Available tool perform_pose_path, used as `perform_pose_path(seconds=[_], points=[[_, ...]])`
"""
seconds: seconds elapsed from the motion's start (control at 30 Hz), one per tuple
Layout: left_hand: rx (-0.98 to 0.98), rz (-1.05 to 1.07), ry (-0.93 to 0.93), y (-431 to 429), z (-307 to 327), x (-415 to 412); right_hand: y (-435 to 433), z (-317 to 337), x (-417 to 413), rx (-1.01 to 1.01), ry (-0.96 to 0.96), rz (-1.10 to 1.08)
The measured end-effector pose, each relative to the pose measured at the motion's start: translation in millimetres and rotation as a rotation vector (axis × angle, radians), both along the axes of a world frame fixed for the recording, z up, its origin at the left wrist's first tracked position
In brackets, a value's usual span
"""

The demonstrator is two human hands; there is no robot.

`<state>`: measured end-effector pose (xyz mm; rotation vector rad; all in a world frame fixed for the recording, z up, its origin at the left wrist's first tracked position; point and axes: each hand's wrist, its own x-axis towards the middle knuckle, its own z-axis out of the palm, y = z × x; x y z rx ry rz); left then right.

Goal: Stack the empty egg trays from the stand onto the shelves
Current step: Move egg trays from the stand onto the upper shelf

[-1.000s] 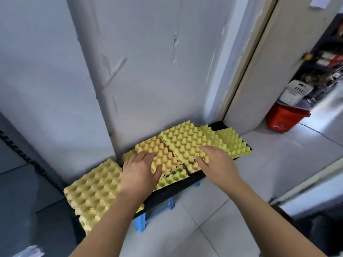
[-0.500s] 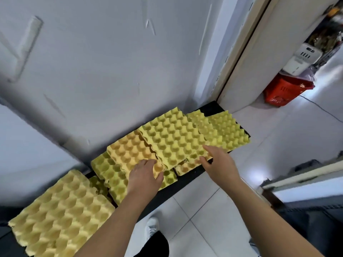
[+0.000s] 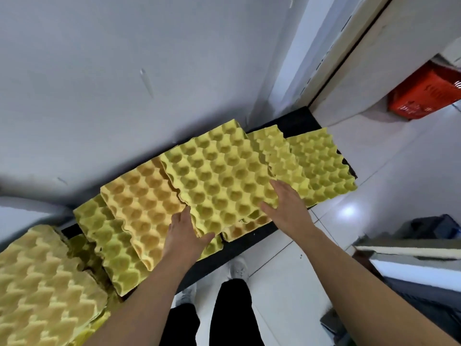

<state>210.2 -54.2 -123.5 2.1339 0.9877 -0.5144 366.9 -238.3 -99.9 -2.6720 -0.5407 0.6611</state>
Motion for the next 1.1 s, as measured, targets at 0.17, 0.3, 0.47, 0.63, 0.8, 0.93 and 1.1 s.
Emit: perform_pose_path(seconds=[0.17, 0.3, 0.47, 0.63, 0.8, 0.93, 1.1], points=[[-0.054, 0.14, 0.089, -11.1, -45.0, 22.4, 1.4, -54.4, 46.4, -0.069, 0.111, 0.065], [-0.12, 0.278, 0.081, -23.0, -68.5, 34.8, 2.7, -83.2, 71.2, -0.14, 0.187, 0.113], [-0.103, 0.382, 0.046, -35.6, -75.0, 43.7, 1.6, -101.1, 83.9, -0.126, 0.208, 0.146], [-0.05, 0.445, 0.009, -41.2, -62.5, 44.8, -0.3, -100.8, 81.0, -0.007, 0.299, 0.035], [-0.028, 0.482, -0.089, -39.8, -39.0, 54.6, -0.9, -93.6, 84.4, 0.111, 0.325, -0.079], [-0.074, 0.49, -0.159, -29.7, -17.9, 56.1, 2.0, -76.5, 88.4, 0.175, 0.243, -0.109], [-0.194, 0.583, -0.315, -10.4, 11.3, 52.7, 11.2, -40.9, 93.7, 0.223, 0.225, -0.15]])
